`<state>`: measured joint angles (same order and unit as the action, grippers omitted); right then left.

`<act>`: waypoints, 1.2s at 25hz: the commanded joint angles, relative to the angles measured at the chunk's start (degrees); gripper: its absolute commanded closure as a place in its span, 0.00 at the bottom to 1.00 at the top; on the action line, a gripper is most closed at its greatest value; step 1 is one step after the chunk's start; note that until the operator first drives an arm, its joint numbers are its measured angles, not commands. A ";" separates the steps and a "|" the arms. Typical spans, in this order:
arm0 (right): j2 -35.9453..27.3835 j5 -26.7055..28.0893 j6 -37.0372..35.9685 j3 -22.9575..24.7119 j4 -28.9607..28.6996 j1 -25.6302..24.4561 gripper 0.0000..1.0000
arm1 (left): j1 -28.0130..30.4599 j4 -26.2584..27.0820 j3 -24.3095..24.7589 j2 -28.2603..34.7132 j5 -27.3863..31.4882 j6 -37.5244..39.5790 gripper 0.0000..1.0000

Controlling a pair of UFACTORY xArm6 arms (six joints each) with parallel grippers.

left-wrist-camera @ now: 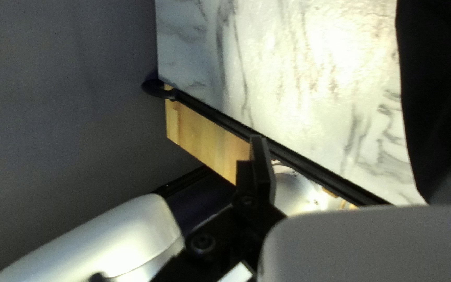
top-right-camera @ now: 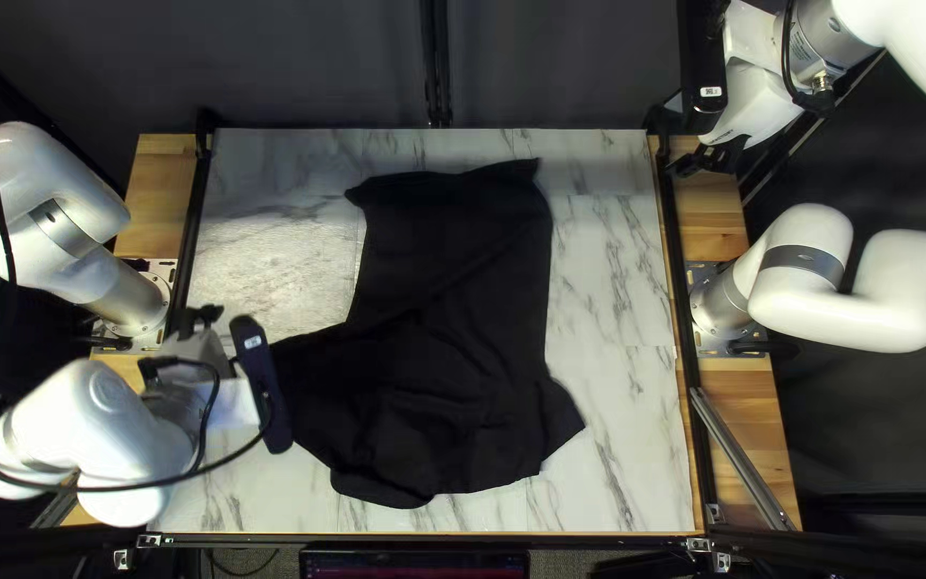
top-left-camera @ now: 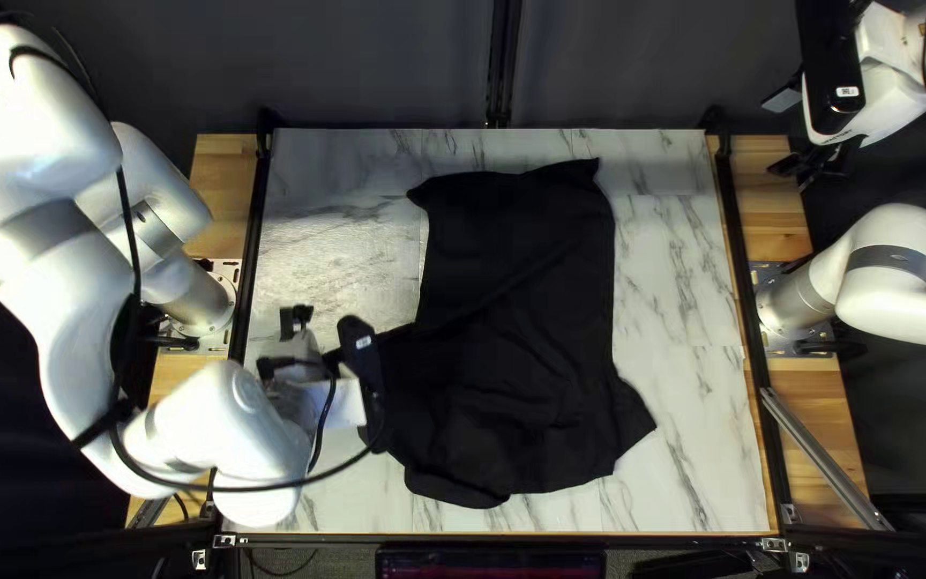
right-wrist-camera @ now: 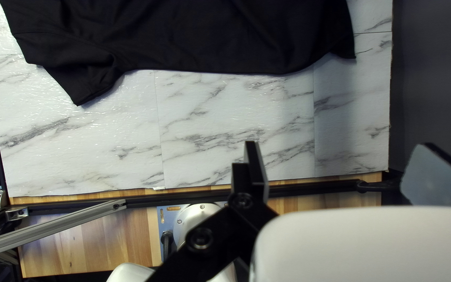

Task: Fold t-shirt

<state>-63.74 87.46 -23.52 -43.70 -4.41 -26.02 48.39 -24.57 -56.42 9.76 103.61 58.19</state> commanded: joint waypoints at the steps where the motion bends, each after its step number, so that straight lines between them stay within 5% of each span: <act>1: 0.00 0.00 0.00 0.00 0.00 0.00 0.00 | 0.92 0.26 -2.13 -2.84 -0.34 0.63 0.00; 6: 0.00 0.00 0.00 0.00 0.00 0.00 0.00 | -0.08 1.62 -3.31 -8.76 -5.30 2.25 0.00; 9: 0.00 0.00 0.00 0.00 0.00 0.00 0.00 | 0.17 3.15 -0.28 -8.01 -8.51 4.25 0.00; 16: 0.00 0.00 0.00 0.00 0.00 0.00 0.00 | -4.00 1.32 -3.58 -4.79 -8.05 -3.22 0.00; 22: 0.00 0.00 0.00 0.00 0.00 0.00 0.00 | -24.04 -2.90 6.83 4.56 -26.67 -23.66 0.00; 30: 0.00 0.00 0.00 0.00 0.00 0.00 0.00 | -49.42 -0.16 16.90 7.28 -54.04 -57.81 0.00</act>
<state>-63.74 87.46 -23.52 -43.70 -4.41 -26.02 7.75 -25.95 -43.55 15.96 60.13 13.37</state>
